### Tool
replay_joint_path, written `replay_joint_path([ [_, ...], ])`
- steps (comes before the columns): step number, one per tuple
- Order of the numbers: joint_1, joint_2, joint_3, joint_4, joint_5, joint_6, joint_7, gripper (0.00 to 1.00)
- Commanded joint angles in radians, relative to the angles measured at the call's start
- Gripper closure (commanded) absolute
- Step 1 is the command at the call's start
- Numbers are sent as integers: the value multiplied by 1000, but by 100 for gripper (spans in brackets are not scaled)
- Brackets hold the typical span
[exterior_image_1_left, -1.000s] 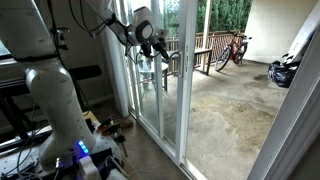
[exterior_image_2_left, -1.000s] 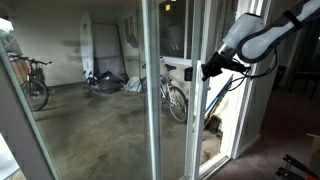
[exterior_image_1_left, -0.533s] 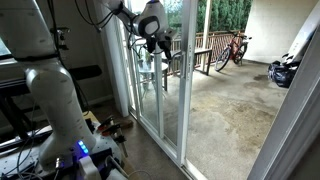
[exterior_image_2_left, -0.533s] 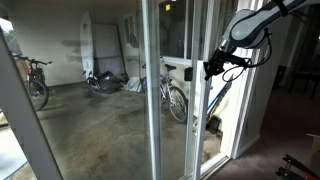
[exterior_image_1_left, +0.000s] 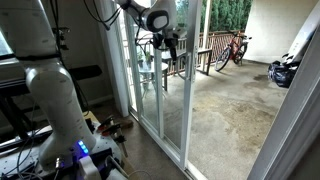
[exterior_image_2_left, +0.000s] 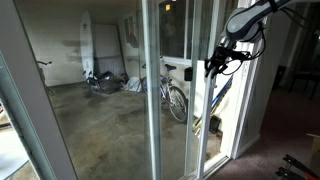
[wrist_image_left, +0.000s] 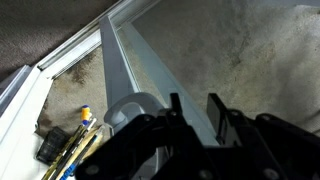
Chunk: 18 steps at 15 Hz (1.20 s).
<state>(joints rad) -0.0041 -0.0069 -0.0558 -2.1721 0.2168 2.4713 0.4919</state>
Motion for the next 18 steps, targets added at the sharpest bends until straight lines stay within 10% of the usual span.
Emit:
replay_joint_path([
  [1,-73,78,-54,54,4,-44,-105,36],
  [6,-91,127,-73,118,19,-91,-139,1],
  [18,-162,252,-106,251,23,-261,-406,0],
])
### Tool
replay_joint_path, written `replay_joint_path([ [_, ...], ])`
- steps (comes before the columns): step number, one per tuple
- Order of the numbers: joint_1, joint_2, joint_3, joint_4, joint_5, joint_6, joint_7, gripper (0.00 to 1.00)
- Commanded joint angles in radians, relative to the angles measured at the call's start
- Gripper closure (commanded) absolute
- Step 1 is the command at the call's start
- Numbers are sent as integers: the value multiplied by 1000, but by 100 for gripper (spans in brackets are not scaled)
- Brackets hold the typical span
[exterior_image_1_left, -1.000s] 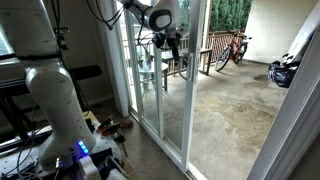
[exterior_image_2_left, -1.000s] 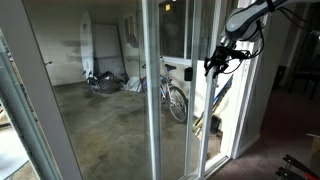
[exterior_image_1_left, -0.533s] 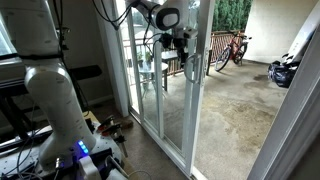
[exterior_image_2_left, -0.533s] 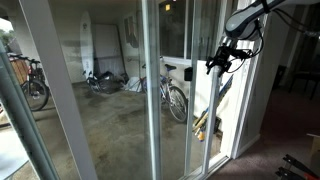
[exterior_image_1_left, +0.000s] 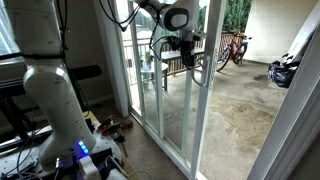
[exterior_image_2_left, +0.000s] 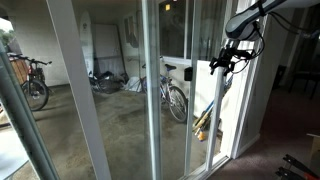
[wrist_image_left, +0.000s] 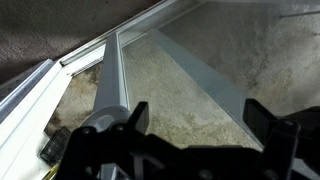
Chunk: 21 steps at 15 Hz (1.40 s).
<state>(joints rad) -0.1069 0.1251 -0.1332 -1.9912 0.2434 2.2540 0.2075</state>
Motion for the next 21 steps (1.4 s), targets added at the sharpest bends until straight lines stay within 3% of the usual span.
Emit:
replay_joint_path([
  [1,-56,128,-20,63,-22,-98,-154,0],
  [5,-46,136,-5,21,-94,-199,-238,0],
  [9,-21,127,7,7,-242,-254,-269,0],
  [10,-26,111,8,19,-196,-231,-217,0],
  [21,-17,117,15,17,-232,-239,-225,0],
])
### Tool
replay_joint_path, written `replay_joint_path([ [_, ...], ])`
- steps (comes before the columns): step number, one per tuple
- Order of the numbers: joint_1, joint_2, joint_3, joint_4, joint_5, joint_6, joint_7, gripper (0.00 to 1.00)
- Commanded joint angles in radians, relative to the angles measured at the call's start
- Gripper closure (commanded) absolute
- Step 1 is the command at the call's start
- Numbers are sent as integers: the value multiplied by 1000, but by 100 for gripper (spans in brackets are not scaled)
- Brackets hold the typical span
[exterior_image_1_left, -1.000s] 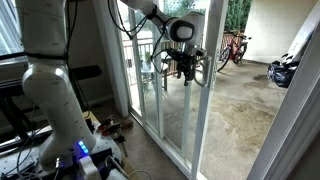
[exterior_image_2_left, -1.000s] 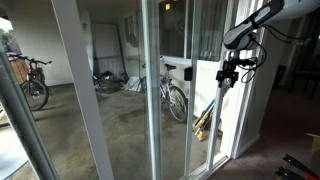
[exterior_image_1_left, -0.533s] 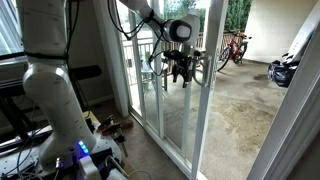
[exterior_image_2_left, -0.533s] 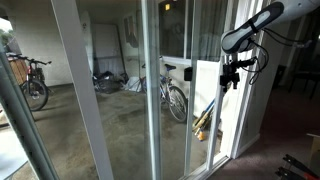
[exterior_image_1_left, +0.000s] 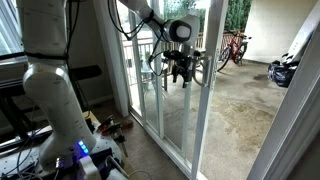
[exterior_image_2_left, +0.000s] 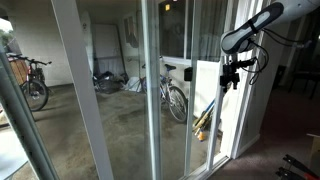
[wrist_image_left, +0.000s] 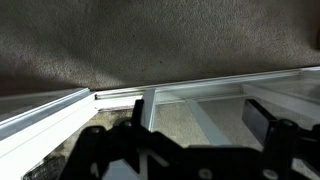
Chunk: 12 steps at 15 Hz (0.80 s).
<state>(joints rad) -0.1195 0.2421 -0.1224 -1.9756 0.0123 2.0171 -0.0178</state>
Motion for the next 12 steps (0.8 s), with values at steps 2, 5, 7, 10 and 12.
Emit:
replay_joint_path([
  [2,-4,0,4,2,-1,-2,0,0],
  [5,9,-33,15,-43,-7,87,-5,0],
  [7,19,-81,16,-136,-43,226,-16,0],
  [10,32,-142,10,-288,-126,437,-17,0],
  [12,37,-166,7,-357,-176,539,1,0],
])
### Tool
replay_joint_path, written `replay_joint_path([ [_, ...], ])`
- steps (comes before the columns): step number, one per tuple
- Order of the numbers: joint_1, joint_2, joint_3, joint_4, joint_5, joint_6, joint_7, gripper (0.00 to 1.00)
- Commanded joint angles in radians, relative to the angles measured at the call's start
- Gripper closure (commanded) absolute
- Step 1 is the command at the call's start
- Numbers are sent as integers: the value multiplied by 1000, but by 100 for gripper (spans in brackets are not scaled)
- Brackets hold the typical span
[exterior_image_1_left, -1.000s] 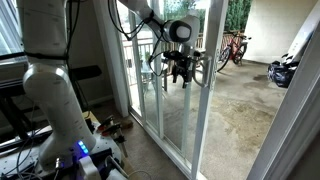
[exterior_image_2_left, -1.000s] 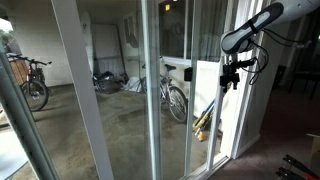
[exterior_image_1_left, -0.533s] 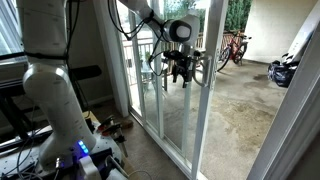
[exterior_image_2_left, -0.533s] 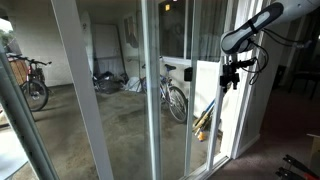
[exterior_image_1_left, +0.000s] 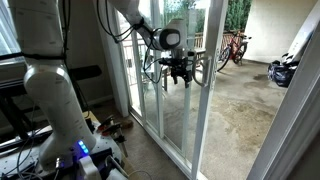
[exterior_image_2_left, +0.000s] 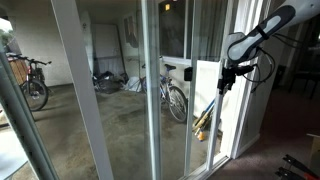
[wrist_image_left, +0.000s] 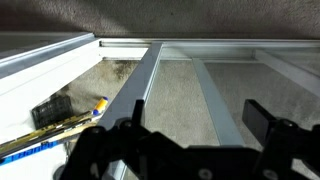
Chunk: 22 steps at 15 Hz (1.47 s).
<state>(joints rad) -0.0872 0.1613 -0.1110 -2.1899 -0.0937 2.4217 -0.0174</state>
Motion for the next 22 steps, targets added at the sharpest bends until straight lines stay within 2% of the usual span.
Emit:
replay_joint_path([
  [1,5,-93,-5,-169,-87,172,7,0],
  [3,5,-106,-2,-207,-104,210,5,0],
  [9,14,-135,40,-232,-49,147,-75,0],
  [15,29,-144,56,-162,-20,111,-68,0],
  [22,15,-113,45,-84,31,34,-161,0],
])
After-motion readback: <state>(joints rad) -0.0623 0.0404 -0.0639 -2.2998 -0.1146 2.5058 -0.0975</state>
